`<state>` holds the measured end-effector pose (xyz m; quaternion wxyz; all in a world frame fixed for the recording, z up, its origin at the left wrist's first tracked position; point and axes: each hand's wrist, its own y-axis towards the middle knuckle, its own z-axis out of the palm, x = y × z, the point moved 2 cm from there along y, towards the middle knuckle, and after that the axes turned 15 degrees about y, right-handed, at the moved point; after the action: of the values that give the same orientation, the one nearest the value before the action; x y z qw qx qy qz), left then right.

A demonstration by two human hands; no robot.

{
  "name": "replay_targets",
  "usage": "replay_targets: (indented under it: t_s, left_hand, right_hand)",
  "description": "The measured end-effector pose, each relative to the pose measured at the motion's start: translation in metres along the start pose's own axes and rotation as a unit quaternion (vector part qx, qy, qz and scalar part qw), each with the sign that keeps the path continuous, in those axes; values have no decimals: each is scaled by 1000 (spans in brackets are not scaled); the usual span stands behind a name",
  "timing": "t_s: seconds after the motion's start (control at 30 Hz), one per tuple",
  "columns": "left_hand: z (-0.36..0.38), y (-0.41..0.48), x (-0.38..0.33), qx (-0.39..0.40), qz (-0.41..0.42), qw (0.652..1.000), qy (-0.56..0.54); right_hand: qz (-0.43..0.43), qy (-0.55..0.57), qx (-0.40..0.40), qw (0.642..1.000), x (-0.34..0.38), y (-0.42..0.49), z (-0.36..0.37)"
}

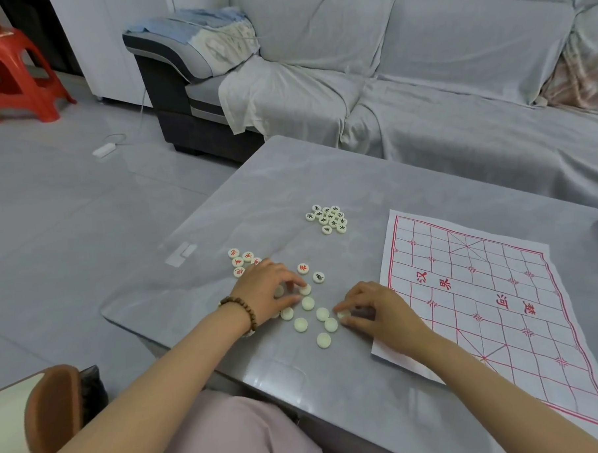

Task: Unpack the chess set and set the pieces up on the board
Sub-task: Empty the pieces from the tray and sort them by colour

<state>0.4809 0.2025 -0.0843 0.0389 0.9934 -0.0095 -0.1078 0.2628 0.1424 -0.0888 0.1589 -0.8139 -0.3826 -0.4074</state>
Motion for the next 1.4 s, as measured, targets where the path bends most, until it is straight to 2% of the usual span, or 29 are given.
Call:
replay_targets:
  t_s: [0.1,0.23,0.37,0.5,0.6,0.77,0.9,1.0,1.27,1.4]
  left_hand:
    - [-2,5,-5,-12,-28,999,-23]
    - [3,14,-5,-22,-82,994,-67]
    - [4,22,-1,-32,-130,990,-49]
    - [1,19,4,-58,-139,988,-38]
    - [-1,12,9,-78,-119,990,-15]
    - [2,1,8,-58,-12,998,-10]
    - [4,-11,19,-66,-88,994,-23]
    - [9,-21,35,-44,-132,990,-20]
    - [13,-31,53,-29,-157,986,55]
    - [17,-26,61,8,-196,977,81]
  right_hand:
    - [37,56,-39,997,2,7,1]
    - [78,54,-112,989,-2,18,3]
    - [79,77,-135,985,-2,19,5]
    - [63,93,-158,981,3,7,0]
    - [37,45,-97,994,7,-3,0]
    - [13,-40,50,998,14,-16,15]
    - [35,-29,100,994,20,-7,27]
    - [27,-75,122,989,30,19,37]
    - [16,-217,107,970,32,52,47]
    - [29,-262,122,957,34,57,52]
